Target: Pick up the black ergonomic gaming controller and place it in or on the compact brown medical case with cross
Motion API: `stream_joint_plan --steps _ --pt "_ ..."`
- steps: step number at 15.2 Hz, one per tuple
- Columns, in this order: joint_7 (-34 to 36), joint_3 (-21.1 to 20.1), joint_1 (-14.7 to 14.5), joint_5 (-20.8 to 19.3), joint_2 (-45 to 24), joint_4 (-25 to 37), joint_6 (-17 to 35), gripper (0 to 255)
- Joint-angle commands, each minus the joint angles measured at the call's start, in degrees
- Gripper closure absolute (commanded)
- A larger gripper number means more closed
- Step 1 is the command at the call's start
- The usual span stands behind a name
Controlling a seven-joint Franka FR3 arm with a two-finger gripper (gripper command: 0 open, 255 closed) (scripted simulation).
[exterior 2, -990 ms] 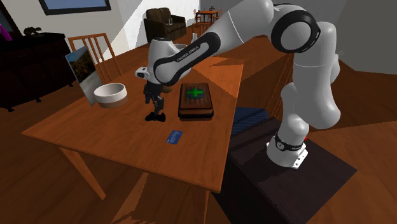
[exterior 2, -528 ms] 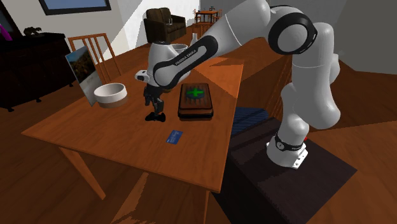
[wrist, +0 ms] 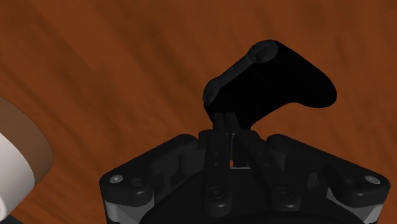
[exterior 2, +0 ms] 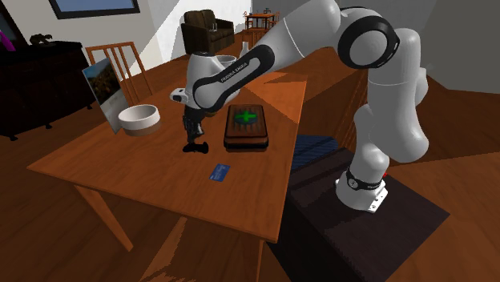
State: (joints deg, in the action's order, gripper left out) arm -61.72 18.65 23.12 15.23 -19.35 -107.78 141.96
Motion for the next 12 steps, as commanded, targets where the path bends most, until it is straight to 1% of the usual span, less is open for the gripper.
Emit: stream_joint_plan --steps 1,4,5,6,7,8,12 --pt "0.0 0.0 0.0 0.0 0.0 0.0 0.0 255" --pt "0.0 0.0 0.0 0.0 0.0 0.0 0.0 255" --pt "0.0 0.0 0.0 0.0 0.0 0.0 0.0 0" --pt "3.5 0.5 -0.5 -2.5 -4.4 9.4 -11.5 0" --pt "5.8 0.3 -0.1 -3.6 -10.2 20.6 -23.4 0" --pt "6.3 0.1 0.2 -3.8 -11.7 23.4 -26.1 0" --pt "6.0 -0.1 0.2 -3.4 -12.9 22.1 -23.7 0"
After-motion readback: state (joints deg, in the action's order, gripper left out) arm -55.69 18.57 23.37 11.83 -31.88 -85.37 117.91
